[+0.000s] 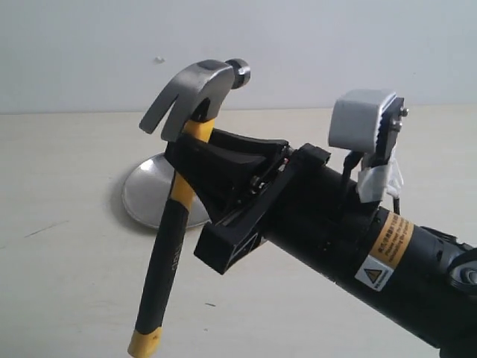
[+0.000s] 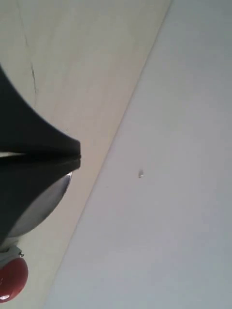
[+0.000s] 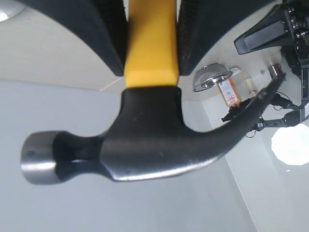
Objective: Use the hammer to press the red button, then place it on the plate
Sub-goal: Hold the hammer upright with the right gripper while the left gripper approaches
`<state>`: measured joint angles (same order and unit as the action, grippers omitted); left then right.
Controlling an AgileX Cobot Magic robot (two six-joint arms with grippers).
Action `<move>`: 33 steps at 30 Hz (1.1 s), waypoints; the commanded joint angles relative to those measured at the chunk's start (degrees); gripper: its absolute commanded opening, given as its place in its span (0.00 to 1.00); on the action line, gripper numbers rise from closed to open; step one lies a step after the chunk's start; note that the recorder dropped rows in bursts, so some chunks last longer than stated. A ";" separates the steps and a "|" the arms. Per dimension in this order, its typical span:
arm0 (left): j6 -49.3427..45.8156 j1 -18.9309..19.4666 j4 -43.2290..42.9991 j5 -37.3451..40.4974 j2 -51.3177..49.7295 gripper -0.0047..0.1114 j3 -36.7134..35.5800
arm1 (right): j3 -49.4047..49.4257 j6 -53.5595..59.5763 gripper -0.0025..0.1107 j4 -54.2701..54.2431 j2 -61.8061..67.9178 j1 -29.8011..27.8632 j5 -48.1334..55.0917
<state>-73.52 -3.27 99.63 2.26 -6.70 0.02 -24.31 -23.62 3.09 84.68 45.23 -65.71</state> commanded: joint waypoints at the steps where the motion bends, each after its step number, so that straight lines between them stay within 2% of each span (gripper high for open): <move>1: -0.13 -0.35 0.31 -0.11 0.18 0.04 -0.02 | -0.05 -0.24 0.02 -0.14 2.08 0.11 -4.25; 13: -0.17 -0.35 0.31 0.24 0.18 0.04 -0.02 | -0.15 -1.27 0.02 -2.77 6.66 0.11 -4.25; 16: -2.46 -0.35 0.31 4.92 0.18 0.04 -0.02 | -0.15 -1.40 0.02 -3.53 6.66 0.11 -4.25; 22: -5.76 -0.35 0.31 19.33 -0.06 0.04 -0.02 | -0.15 -1.51 0.02 -6.27 6.66 0.11 -4.25; 28: -5.76 -0.35 0.31 24.44 -0.18 0.04 -0.02 | -0.15 -1.50 0.02 -6.55 6.66 0.11 -4.25; 33: -5.38 -0.35 -3.90 24.57 -8.83 0.04 6.15 | -0.15 -1.50 0.02 -7.43 6.66 0.11 -4.25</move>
<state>-78.86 -3.27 97.36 26.45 -12.33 3.85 -24.31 -25.10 -4.11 91.73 45.23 -65.69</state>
